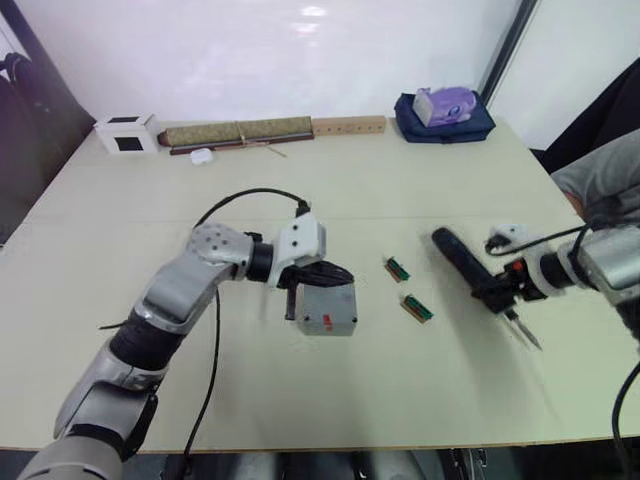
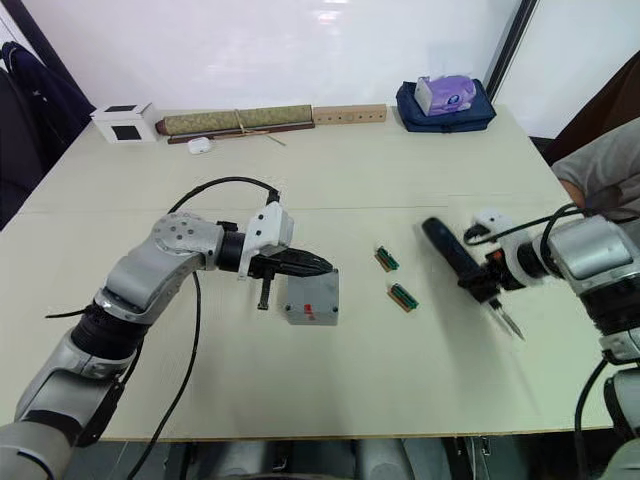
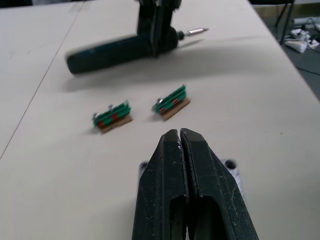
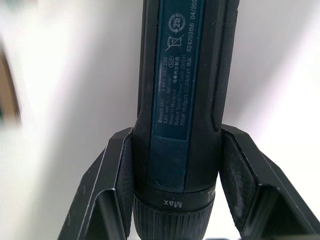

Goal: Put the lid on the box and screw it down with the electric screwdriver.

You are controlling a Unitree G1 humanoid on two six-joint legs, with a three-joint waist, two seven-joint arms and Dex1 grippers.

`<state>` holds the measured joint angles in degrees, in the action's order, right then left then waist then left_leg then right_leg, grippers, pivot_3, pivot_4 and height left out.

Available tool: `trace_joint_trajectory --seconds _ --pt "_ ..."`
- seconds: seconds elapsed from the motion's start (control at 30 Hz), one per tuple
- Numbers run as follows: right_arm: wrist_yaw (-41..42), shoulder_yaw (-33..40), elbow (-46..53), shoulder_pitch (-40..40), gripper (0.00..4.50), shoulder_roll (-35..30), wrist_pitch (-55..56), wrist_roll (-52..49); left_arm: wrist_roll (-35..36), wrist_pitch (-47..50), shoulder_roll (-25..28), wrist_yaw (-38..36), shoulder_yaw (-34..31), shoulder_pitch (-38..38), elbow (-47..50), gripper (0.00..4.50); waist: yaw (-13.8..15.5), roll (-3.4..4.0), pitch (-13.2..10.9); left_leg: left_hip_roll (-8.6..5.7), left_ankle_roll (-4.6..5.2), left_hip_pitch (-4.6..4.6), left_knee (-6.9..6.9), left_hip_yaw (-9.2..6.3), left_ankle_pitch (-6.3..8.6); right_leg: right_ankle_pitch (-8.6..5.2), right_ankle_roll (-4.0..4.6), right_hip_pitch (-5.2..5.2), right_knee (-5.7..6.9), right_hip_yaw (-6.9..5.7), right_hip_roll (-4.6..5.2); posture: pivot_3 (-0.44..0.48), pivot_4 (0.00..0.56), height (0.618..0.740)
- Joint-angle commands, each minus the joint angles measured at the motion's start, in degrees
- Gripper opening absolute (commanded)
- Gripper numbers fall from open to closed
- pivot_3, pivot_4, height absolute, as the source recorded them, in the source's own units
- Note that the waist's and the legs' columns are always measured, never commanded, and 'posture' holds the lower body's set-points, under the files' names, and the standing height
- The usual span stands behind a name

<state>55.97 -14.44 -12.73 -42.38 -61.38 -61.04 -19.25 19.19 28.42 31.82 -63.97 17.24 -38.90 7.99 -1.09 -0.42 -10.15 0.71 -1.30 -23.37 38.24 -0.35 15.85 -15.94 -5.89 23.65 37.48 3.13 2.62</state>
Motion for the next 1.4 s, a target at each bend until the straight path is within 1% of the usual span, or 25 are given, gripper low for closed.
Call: trace_joint_trajectory --seconds 0.03,0.07,0.13,0.17,0.2,0.27,0.33,0.47,0.6,0.67,0.87,1.03,1.4 --pt "-18.8 22.5 11.1 1.2 1.81 11.5 17.9 -0.8 5.6 2.9 -1.2 1.4 -8.3 -1.5 -4.6 0.0 -0.3 -0.09 0.0 0.07 0.0 -0.02 0.02 0.0 0.0 -0.01 0.02 0.04 0.04 -0.02 -0.11 0.0 0.15 0.74" --pt "-23.8 27.1 15.5 2.7 1.81 16.7 20.4 -2.0 6.1 3.6 -0.9 1.2 -9.1 -1.1 -5.0 0.0 -0.3 -0.07 0.0 0.13 0.0 -0.12 -0.03 -0.01 0.0 -0.01 0.02 0.23 0.11 0.04 -0.14 0.0 0.15 0.74" --pt "-30.8 36.0 24.8 3.9 1.81 27.9 21.1 -10.0 5.0 4.1 0.7 0.7 -8.4 0.0 -4.0 0.0 0.1 -0.07 0.0 0.13 -0.08 -0.28 -0.1 -0.04 -0.05 -0.07 0.11 0.55 0.37 0.1 -0.17 0.0 0.15 0.74" --pt "-32.6 39.3 28.9 4.6 1.81 32.2 21.3 -14.4 5.2 4.7 1.2 0.4 -8.4 0.4 -3.2 0.0 0.1 -0.05 0.0 0.14 -0.11 -0.37 -0.14 -0.09 -0.07 -0.13 0.2 0.72 0.5 0.09 -0.19 0.0 0.15 0.74" --pt "-34.8 40.2 31.8 5.7 1.81 34.5 20.7 -14.9 5.5 5.4 1.6 0.3 -8.5 0.6 -2.7 0.0 0.5 -0.02 0.0 0.16 -0.18 -0.45 -0.14 -0.15 -0.1 -0.14 0.21 0.77 0.61 0.06 -0.19 0.0 0.15 0.74" --pt "-36.4 37.6 37.1 9.8 1.81 36.3 20.5 -13.2 5.6 6.1 2.2 0.2 -8.4 0.9 -2.0 0.0 1.1 -0.01 0.0 0.2 -0.51 -0.75 -0.13 -0.28 -0.3 -0.14 0.22 0.92 0.63 -0.15 -0.05 0.0 0.15 0.74" --pt "-37.7 34.5 41.5 13.2 1.81 37.9 20.5 -13.1 5.7 6.8 2.7 0.1 -8.2 1.2 -1.3 0.0 1.5 -0.06 0.0 0.01 -0.49 -0.86 0.02 -0.25 -0.28 -0.11 0.16 0.88 0.57 -0.16 0.16 0.0 0.15 0.74" --pt "-39.1 30.5 48.6 18.5 1.81 43.9 18.7 -19.7 7.2 9.1 3.0 0.0 -7.8 1.9 0.9 0.0 0.9 -0.05 0.0 -0.19 -0.47 -0.8 0.11 -0.15 -0.29 0.01 -0.04 0.81 0.51 -0.03 0.27 0.0 0.15 0.74" --pt "-40.4 27.0 50.5 20.3 1.81 46.4 19.7 -19.9 3.7 7.0 4.1 -1.0 -4.0 2.5 1.3 0.0 -0.1 -0.04 0.0 -0.14 -0.47 -0.77 0.08 -0.2 -0.29 0.0 -0.02 0.82 0.53 -0.07 0.06 0.0 0.15 0.74" --pt "-40.9 25.3 50.6 20.7 1.81 47.1 20.3 -19.3 2.5 5.9 4.1 -1.5 -2.6 2.5 0.6 0.0 -0.2 -0.04 0.0 -0.11 -0.47 -0.66 0.05 -0.2 -0.29 0.0 -0.02 0.82 0.58 -0.03 0.01 0.0 0.15 0.74" --pt "-39.2 23.0 50.4 22.3 1.81 45.9 21.3 -19.5 -2.6 1.5 3.4 -1.3 1.5 3.3 -2.9 0.0 0.1 -0.04 0.0 -0.11 -0.48 -0.66 0.05 -0.15 -0.29 -0.01 -0.01 0.81 0.58 -0.03 0.01 0.0 0.15 0.74" --pt "-38.1 20.6 49.1 23.3 1.81 46.0 23.3 -18.1 -4.3 0.4 3.2 -1.6 3.4 5.4 -2.2 0.0 0.1 -0.05 0.0 -0.12 -0.48 -0.65 0.05 -0.15 -0.29 -0.01 -0.01 0.79 0.58 -0.04 0.02 0.0 0.15 0.74" --pt "-39.2 15.7 46.5 25.1 1.81 48.9 28.0 -13.1 -4.7 0.0 2.8 -1.9 3.4 5.5 -2.5 0.0 0.1 -0.05 0.0 -0.11 -0.47 -0.52 0.05 -0.15 -0.29 -0.01 -0.01 0.67 0.59 -0.03 0.01 0.0 0.15 0.74"
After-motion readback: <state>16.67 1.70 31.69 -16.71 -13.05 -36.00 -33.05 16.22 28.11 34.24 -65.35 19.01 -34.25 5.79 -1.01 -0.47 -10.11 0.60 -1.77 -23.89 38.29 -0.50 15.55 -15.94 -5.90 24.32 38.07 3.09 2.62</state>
